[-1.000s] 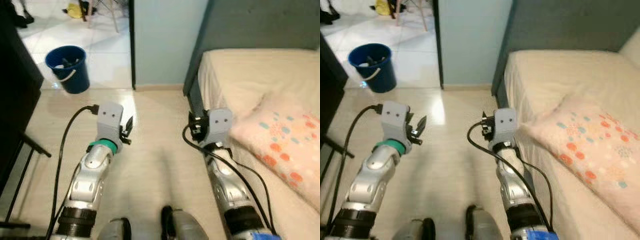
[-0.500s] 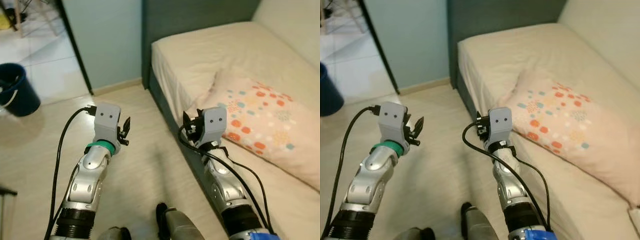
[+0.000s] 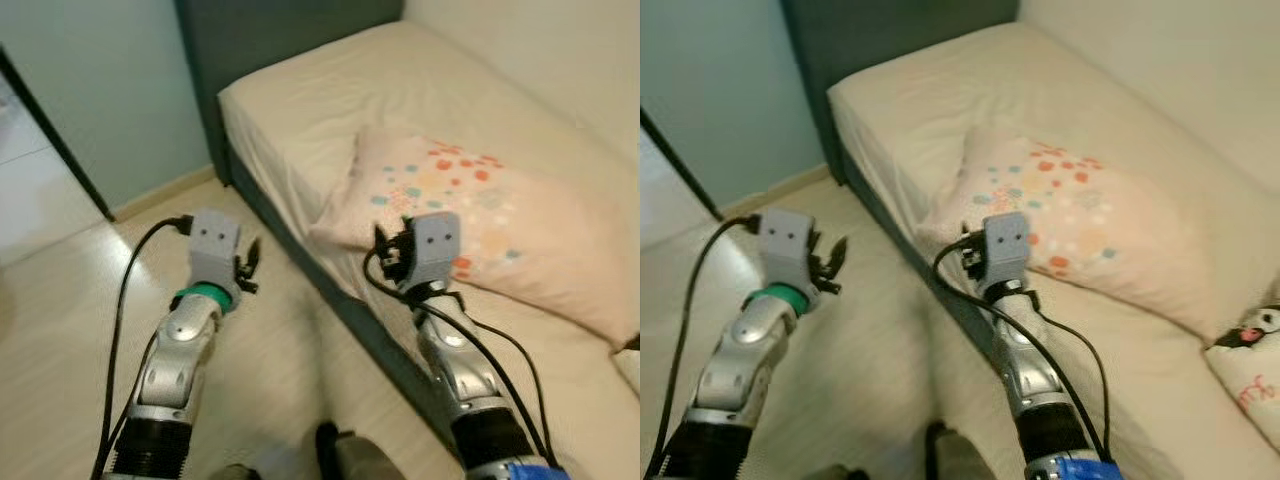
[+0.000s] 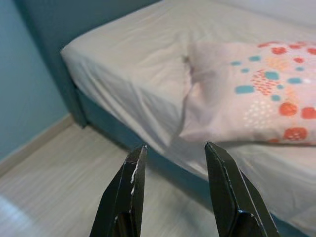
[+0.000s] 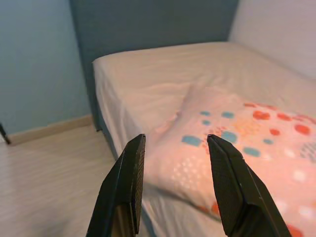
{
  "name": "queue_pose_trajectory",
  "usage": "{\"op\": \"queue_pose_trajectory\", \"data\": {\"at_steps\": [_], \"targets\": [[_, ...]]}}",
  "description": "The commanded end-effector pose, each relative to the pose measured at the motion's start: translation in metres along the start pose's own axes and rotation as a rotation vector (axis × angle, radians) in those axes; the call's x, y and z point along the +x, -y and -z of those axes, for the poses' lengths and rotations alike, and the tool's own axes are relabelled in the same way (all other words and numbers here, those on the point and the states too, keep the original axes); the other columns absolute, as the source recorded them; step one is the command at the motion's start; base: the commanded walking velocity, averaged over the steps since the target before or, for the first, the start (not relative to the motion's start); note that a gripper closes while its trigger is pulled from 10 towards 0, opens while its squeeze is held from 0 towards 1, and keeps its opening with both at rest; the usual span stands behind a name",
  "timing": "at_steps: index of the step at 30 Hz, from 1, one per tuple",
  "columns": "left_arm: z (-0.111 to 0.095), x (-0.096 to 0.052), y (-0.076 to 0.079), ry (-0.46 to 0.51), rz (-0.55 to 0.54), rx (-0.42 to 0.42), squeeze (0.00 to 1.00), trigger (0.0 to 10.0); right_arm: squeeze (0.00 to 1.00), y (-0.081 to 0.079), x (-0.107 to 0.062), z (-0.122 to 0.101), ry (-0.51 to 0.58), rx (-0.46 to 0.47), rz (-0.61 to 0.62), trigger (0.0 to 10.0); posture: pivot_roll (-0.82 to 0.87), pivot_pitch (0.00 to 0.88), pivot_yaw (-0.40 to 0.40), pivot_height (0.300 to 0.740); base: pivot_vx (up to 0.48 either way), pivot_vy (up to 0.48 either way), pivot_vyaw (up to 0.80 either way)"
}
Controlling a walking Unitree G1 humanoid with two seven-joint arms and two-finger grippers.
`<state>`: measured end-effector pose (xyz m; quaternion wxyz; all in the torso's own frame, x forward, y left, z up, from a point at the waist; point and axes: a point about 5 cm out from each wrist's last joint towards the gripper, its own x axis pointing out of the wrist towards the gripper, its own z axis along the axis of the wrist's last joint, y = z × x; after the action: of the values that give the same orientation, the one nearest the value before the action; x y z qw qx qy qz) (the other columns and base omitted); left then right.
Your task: Clean up the room
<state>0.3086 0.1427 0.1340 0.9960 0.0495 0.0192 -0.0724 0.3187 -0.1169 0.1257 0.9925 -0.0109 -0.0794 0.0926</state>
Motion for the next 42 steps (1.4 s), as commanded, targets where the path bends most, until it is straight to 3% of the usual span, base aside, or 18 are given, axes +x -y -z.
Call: {"op": "queue_pose_trajectory", "data": {"at_steps": [1,42], "targets": [[0.0082,-0.0019,0.0018,-0.029,0.005,-0.008,0.00,10.0,0.00,-0.0007,-0.0041,0.0064,-0.026,0.011,0.002,10.0,-0.03,0.111,0.005,0.740,0.000,0.000,-0.80],[0.0051,0.0018,0.0049,-0.017,0.024,-0.010,0.00,10.0,0.00,0.0014,-0.0045,0.0059,-0.026,0.012,0.009,10.0,-0.03,0.111,0.007,0.740,0.000,0.000,-0.80]]}}
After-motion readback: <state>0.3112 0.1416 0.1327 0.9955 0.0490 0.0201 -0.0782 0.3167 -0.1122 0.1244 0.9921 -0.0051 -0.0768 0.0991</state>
